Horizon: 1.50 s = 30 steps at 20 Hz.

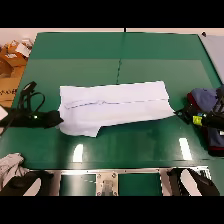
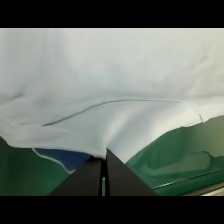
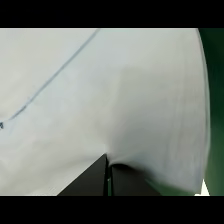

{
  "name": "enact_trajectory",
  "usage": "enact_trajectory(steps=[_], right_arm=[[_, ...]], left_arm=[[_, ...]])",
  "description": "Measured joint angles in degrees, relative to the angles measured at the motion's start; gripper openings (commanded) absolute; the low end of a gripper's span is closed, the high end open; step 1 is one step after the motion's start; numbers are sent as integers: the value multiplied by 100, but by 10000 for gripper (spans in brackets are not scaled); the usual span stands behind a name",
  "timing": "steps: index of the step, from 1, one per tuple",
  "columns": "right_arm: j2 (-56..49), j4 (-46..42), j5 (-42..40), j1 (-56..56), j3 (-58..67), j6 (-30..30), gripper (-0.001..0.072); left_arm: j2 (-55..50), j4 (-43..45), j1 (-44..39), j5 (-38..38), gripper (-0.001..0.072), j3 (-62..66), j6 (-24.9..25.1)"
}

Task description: Fold the shirts.

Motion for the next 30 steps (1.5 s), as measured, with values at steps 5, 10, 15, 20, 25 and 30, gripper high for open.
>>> enact_trajectory(steps=[5,10,15,20,25,30], right_arm=[[-1554,254,-634,664,1274,17,15],[-3700,363,-1141,1303,2857,15,29],[-5508,483,-1305,1427,4577,13,564],[-6013,262,-151,678,5788,-402,565],[-6415,9,1134,66,6092,-1108,564],[-6900,17,1641,221,6151,-1545,564]], left_arm=[[-1637,22,0,636,27,1314,315],[-3565,-70,0,1080,32,2723,509],[-4730,-179,122,1606,674,3886,492],[-4986,-205,573,529,343,4992,321],[-5042,-240,708,-516,29,5320,337],[-5058,-284,605,-682,29,5386,365]])
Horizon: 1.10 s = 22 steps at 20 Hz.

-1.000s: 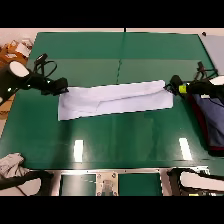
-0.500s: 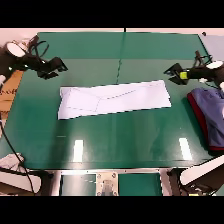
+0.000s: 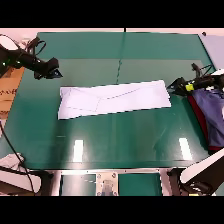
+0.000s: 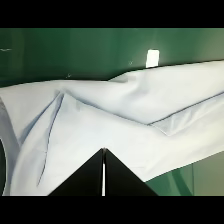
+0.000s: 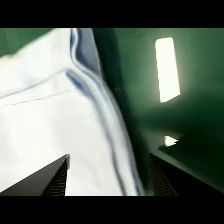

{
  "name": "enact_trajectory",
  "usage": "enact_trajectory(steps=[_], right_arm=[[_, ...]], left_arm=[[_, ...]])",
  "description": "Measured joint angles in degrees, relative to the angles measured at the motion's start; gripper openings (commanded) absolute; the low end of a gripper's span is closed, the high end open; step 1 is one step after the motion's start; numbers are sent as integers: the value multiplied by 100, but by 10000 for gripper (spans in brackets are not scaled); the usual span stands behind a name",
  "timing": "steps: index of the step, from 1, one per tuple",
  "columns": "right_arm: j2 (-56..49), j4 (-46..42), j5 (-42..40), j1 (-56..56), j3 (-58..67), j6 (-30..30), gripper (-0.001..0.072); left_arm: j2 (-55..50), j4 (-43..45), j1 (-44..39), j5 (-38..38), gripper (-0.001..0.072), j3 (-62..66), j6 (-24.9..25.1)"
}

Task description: Fold the shirts.

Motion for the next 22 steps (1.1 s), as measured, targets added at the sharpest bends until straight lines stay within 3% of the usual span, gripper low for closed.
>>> enact_trajectory(steps=[3,4,5,10,14,22], right_arm=[[-181,55,138,313,22,-160,512],[-216,13,133,404,28,-201,227],[-254,-48,131,492,31,-225,23],[-107,-24,256,682,127,-264,14],[741,166,584,721,168,-177,15],[2651,566,1377,809,188,7,16]], left_arm=[[-2,-2,-219,151,28,11,17],[-2,2,-306,210,29,11,20],[-4,2,-409,271,28,11,26],[-173,-2,-1191,793,29,11,35],[-776,-221,-2135,1355,29,7,55],[-2096,-1620,-3792,2806,29,20,306]])
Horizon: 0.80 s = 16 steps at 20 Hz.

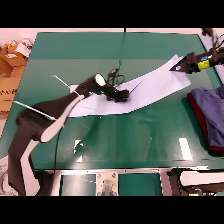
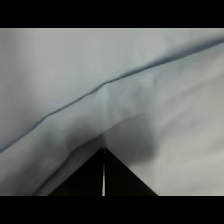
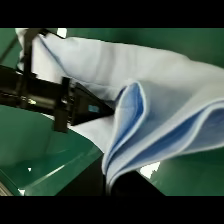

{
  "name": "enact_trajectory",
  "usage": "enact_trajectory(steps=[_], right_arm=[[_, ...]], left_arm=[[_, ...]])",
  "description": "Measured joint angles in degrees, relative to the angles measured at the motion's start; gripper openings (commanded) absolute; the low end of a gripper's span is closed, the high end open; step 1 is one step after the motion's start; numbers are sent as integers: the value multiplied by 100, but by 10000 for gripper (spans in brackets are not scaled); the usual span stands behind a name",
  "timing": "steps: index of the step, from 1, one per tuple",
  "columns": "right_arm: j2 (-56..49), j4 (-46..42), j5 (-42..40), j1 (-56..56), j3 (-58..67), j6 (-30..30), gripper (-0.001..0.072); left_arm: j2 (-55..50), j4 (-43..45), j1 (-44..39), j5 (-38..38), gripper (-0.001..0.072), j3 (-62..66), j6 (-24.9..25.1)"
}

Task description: Fold the shirts.

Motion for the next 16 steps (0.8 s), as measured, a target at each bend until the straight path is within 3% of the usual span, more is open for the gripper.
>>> enact_trajectory(steps=[4,6,12,16], right_arm=[[306,127,87,13,0,68,15],[365,175,105,44,0,140,15],[415,590,122,527,0,479,15],[420,763,-389,1539,-70,811,16]], left_arm=[[-151,-378,-243,245,29,15,79],[-162,-463,-184,4,29,144,118],[33,-52,892,-2052,29,1499,175],[350,317,1941,-3257,29,2087,114]])
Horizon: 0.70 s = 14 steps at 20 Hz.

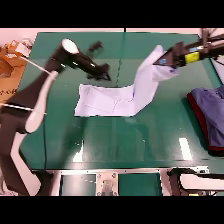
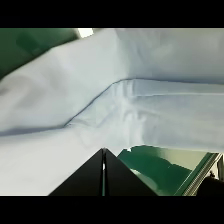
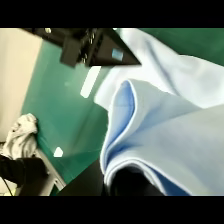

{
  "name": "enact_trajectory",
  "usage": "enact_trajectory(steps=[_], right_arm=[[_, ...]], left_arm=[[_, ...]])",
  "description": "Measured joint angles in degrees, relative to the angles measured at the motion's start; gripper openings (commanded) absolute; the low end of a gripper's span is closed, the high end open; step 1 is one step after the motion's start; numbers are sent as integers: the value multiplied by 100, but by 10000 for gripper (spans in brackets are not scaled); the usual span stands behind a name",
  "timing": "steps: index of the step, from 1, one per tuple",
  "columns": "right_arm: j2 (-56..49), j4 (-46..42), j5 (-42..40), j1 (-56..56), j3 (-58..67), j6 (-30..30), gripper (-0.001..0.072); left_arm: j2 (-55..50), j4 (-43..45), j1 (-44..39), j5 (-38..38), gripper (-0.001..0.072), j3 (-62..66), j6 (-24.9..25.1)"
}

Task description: Fold the shirts.

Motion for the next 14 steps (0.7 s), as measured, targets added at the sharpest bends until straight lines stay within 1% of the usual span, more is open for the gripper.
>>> enact_trajectory(steps=[2,5,6,7,8,9,11,12,14], right_arm=[[-70,55,-599,684,-83,177,16],[-428,85,-1808,1788,-227,417,17],[-658,83,-2319,2188,-267,463,55],[-935,114,-2907,2588,-289,518,328],[-1233,201,-3521,2951,-299,542,577],[-1556,306,-4116,3285,-304,544,589],[-2190,667,-5233,3790,-245,579,584],[-2382,815,-5593,3888,-214,584,533],[-2564,981,-5755,3847,-173,586,215]], left_arm=[[175,85,575,-494,29,114,-2],[321,142,1298,-973,29,186,46],[350,149,1512,-1078,29,201,72],[367,149,1725,-1137,29,208,98],[380,175,1926,-1200,29,214,129],[389,186,2090,-1235,29,219,146],[404,170,2337,-1296,29,225,188],[409,173,2448,-1329,29,227,203],[411,205,2586,-1327,29,227,245]])
